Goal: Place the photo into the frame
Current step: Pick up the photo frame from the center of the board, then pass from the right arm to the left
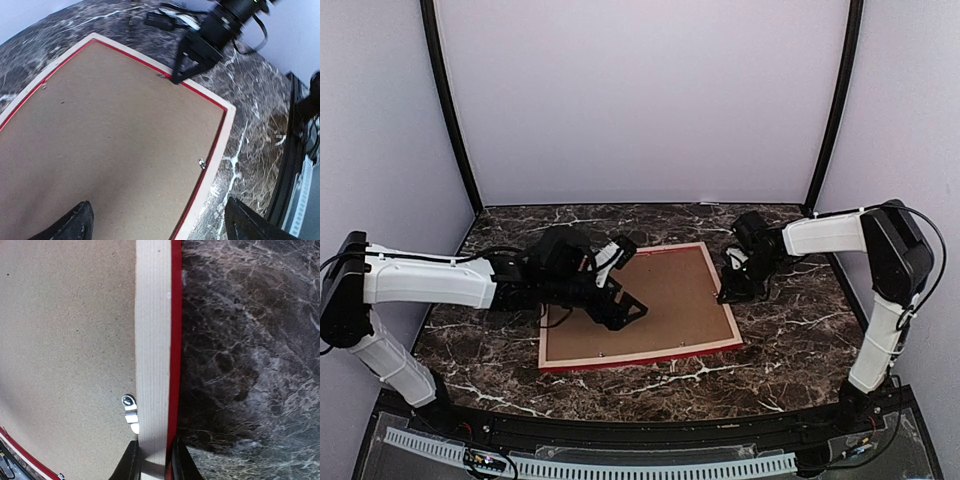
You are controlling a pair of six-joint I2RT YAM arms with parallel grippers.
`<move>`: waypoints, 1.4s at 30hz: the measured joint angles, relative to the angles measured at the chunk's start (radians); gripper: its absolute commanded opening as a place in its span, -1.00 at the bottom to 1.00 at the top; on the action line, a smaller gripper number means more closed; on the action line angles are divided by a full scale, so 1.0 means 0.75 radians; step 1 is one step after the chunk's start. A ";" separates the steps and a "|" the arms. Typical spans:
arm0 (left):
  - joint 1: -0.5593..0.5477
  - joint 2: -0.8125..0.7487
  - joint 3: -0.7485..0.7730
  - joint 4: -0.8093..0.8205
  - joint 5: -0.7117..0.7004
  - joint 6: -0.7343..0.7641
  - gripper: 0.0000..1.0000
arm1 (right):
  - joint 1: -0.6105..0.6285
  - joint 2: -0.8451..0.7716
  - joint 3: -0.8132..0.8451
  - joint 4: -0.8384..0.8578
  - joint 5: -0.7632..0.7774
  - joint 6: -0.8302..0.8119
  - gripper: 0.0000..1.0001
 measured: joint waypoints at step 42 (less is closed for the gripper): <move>-0.598 0.387 0.150 -0.145 -1.065 0.841 -0.01 | -0.100 0.005 0.260 -0.511 -0.315 -0.109 -0.28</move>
